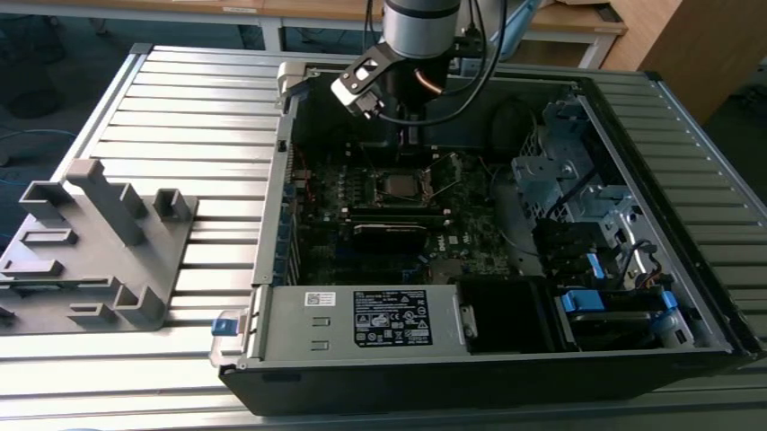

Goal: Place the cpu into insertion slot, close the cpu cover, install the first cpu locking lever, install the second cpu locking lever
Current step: 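Close the cpu cover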

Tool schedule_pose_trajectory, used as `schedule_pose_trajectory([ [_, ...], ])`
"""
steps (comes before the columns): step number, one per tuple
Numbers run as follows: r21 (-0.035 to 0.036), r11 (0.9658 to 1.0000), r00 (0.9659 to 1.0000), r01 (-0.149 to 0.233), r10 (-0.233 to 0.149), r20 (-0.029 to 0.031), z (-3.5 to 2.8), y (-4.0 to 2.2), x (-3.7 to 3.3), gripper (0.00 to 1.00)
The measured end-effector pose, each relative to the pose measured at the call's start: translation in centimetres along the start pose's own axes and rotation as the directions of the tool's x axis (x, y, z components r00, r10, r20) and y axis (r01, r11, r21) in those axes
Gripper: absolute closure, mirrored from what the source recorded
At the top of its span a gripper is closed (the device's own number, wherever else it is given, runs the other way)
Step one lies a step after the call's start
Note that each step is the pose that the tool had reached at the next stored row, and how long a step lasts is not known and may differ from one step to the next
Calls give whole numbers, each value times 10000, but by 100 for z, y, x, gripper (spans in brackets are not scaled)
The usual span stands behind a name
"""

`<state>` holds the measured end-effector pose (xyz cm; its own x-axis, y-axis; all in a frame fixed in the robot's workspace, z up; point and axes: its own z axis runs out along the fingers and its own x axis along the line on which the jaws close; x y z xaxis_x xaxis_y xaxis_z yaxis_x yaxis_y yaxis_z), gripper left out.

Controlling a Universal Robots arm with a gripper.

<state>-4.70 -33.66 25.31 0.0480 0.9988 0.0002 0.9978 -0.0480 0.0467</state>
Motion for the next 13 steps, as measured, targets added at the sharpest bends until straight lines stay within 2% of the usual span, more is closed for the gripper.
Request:
schedule_pose_trajectory([
  [13, 0, 10000, 10000, 0, 0, 2, -25, 1, 0, 89],
])
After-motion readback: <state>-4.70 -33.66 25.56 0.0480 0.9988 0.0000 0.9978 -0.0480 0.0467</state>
